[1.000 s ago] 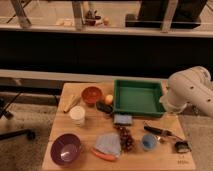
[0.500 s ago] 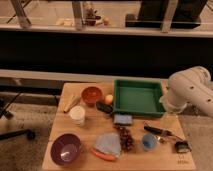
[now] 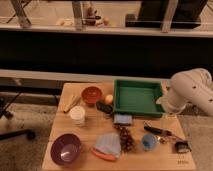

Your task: Place eraser in table surface

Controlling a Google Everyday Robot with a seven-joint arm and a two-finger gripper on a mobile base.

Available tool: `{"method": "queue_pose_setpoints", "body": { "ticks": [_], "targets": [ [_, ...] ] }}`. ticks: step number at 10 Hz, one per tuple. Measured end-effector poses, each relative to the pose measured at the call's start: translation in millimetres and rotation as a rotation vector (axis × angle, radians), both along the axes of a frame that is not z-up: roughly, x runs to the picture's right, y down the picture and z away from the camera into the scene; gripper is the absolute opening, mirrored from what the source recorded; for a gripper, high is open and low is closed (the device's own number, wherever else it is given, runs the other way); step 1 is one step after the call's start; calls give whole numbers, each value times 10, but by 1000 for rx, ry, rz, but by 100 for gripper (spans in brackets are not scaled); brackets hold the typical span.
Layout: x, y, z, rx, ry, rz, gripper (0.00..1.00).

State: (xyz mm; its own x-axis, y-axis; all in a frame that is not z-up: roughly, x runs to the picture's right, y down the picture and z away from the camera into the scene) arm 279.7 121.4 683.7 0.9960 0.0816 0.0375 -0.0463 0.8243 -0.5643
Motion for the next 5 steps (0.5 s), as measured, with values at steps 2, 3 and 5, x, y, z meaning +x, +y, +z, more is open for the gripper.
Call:
{"method": "queue_pose_setpoints", "body": {
  "ticks": [2, 3, 5],
  "targets": [
    [-82, 35, -53, -7, -45, 21, 80],
    [-152, 56, -94, -10, -72, 31, 80],
    [-317, 87, -186, -9, -117, 38, 80]
  ]
}}
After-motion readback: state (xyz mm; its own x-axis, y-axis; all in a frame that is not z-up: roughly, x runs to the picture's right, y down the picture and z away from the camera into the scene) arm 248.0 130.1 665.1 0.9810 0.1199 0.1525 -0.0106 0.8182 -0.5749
